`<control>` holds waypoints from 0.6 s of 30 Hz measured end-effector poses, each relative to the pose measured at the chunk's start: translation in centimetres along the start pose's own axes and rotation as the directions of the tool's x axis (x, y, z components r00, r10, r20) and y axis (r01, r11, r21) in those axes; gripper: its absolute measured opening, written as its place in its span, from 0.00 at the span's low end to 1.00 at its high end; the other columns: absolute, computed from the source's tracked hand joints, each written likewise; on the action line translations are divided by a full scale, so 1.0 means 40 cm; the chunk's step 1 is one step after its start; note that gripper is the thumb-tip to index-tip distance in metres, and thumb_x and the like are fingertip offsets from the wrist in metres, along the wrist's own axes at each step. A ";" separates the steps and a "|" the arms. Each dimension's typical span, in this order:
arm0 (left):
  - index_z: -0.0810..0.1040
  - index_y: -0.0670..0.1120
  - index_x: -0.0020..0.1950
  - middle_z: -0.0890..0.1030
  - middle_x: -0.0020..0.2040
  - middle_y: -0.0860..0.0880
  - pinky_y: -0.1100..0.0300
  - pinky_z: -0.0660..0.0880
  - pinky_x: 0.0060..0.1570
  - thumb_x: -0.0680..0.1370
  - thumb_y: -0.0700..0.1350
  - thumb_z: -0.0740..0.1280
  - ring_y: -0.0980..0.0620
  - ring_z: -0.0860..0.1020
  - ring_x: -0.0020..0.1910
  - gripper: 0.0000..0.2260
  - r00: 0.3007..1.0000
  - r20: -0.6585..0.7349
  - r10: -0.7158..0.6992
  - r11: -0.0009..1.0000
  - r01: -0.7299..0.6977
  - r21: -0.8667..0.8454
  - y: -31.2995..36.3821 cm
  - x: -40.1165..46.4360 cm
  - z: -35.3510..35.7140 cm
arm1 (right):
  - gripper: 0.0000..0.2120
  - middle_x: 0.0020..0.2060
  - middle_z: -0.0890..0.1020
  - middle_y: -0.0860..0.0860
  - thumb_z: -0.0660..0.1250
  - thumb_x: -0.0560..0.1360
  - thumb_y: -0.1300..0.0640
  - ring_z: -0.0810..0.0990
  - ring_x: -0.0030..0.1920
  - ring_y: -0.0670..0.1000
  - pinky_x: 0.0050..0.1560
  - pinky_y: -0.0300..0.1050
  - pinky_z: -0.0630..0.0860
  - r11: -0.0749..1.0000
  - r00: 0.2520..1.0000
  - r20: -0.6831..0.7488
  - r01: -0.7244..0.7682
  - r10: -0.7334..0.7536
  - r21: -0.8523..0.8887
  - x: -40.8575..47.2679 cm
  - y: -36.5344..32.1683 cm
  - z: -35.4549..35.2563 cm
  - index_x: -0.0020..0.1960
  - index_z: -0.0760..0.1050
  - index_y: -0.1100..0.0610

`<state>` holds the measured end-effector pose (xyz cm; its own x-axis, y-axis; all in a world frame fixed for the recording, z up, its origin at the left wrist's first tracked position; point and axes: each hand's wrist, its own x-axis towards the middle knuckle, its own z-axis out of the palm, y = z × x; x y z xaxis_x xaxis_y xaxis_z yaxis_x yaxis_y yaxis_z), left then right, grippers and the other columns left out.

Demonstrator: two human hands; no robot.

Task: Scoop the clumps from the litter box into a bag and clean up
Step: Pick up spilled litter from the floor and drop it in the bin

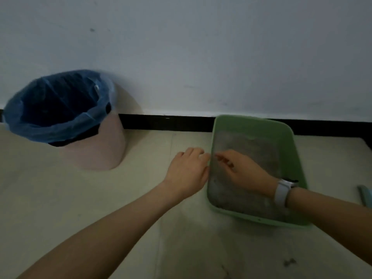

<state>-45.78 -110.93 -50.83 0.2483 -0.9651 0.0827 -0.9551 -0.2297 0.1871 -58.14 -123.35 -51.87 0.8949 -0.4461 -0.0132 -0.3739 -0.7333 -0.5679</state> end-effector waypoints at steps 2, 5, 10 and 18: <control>0.72 0.44 0.62 0.74 0.59 0.44 0.51 0.69 0.52 0.78 0.51 0.50 0.43 0.73 0.57 0.20 0.986 0.114 0.123 0.991 -0.128 0.042 0.089 0.004 0.033 | 0.15 0.51 0.81 0.56 0.61 0.76 0.61 0.79 0.48 0.54 0.53 0.45 0.73 0.995 0.995 0.004 -0.095 0.095 0.005 -0.105 0.084 -0.014 0.63 0.72 0.58; 0.73 0.44 0.59 0.75 0.56 0.44 0.53 0.69 0.50 0.77 0.53 0.49 0.43 0.73 0.55 0.21 0.894 0.276 0.352 0.927 -0.373 0.026 0.219 -0.019 0.108 | 0.12 0.41 0.83 0.56 0.60 0.77 0.60 0.80 0.39 0.55 0.45 0.53 0.76 0.972 0.971 0.050 -0.235 0.234 0.023 -0.273 0.201 -0.010 0.59 0.74 0.57; 0.70 0.48 0.65 0.71 0.63 0.47 0.56 0.64 0.58 0.80 0.52 0.53 0.45 0.69 0.63 0.17 0.687 0.592 0.422 0.875 -0.479 -0.069 0.390 -0.086 0.327 | 0.10 0.47 0.80 0.53 0.59 0.77 0.60 0.77 0.43 0.54 0.47 0.45 0.72 0.888 0.889 0.093 -0.455 0.448 0.072 -0.576 0.358 0.091 0.56 0.75 0.58; 0.52 0.49 0.76 0.50 0.76 0.43 0.43 0.49 0.71 0.78 0.55 0.59 0.42 0.48 0.75 0.30 0.843 0.530 -0.089 0.991 0.127 -0.036 0.488 -0.219 0.549 | 0.14 0.44 0.76 0.58 0.57 0.78 0.48 0.75 0.47 0.60 0.41 0.48 0.68 0.741 0.753 0.024 -0.640 0.658 -0.204 -0.719 0.454 0.259 0.46 0.70 0.59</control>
<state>-70.17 -109.74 -69.40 0.2089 -0.8599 -0.4657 -0.9092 -0.3461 0.2312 -88.14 -118.54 -70.34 0.4339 -0.8057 -0.4033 -0.8995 -0.3620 -0.2445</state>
